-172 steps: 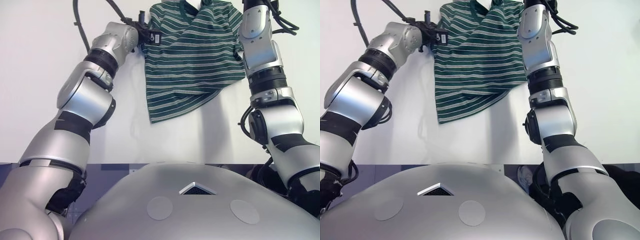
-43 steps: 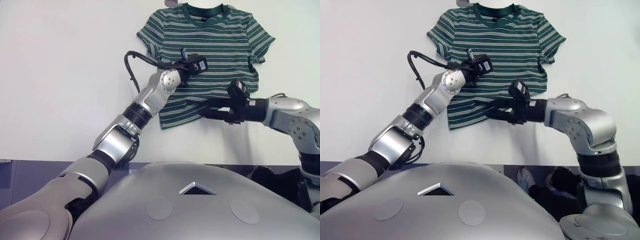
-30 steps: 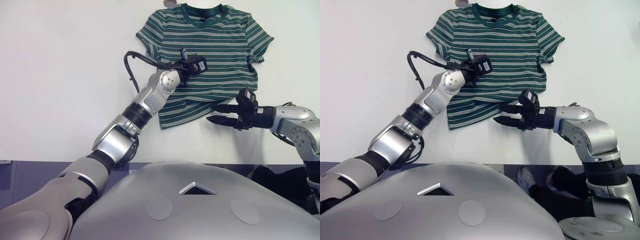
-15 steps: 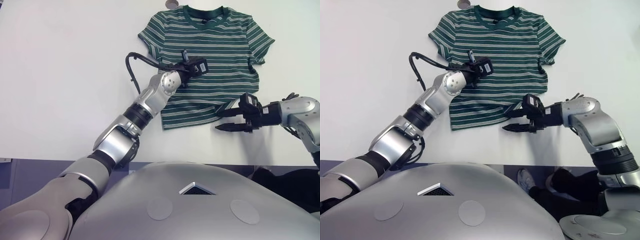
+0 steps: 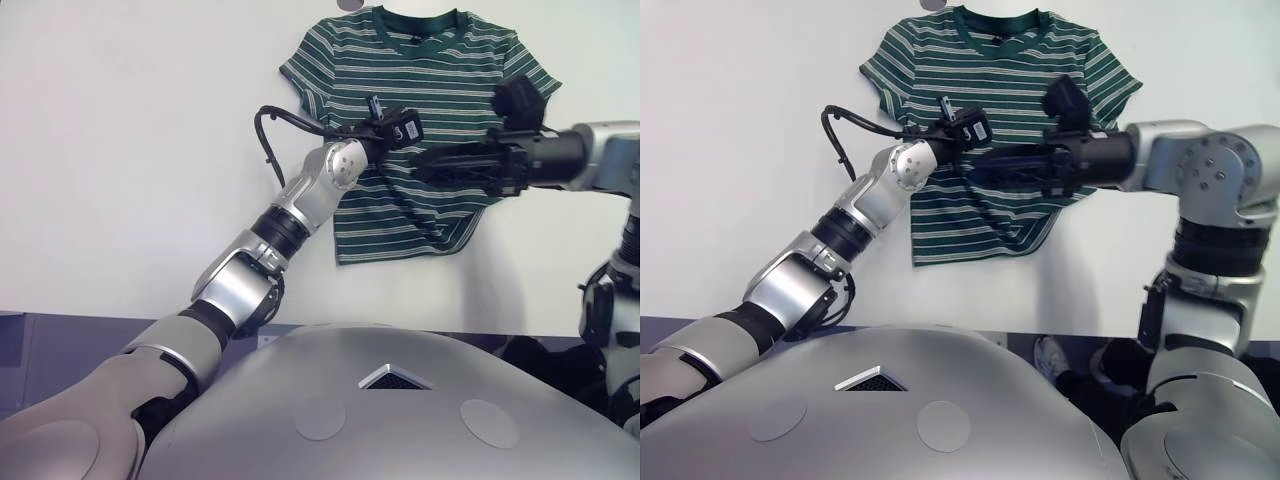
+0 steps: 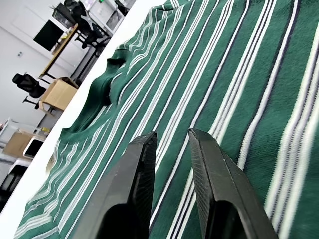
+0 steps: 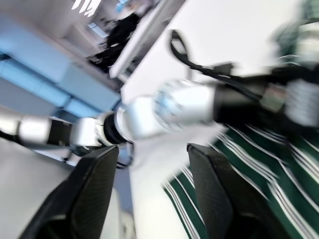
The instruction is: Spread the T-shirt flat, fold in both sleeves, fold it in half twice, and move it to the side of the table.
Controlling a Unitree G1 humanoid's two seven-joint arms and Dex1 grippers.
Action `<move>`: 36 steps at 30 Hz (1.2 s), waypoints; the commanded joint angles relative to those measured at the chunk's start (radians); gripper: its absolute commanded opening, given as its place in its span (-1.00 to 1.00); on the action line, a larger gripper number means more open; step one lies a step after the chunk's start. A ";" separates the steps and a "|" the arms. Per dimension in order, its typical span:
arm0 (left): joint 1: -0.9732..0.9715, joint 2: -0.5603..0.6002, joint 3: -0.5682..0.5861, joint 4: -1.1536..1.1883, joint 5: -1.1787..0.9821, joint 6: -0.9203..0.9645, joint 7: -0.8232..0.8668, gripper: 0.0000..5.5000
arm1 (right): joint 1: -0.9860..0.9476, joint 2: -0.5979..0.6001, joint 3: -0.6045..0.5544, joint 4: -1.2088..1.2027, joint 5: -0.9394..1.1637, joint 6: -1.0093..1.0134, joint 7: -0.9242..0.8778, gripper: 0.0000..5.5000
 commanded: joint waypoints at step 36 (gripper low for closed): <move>0.030 0.001 0.179 -0.240 -0.033 -0.137 0.166 -0.57 | -0.016 -0.148 0.277 0.324 -0.847 -1.398 0.068 -0.99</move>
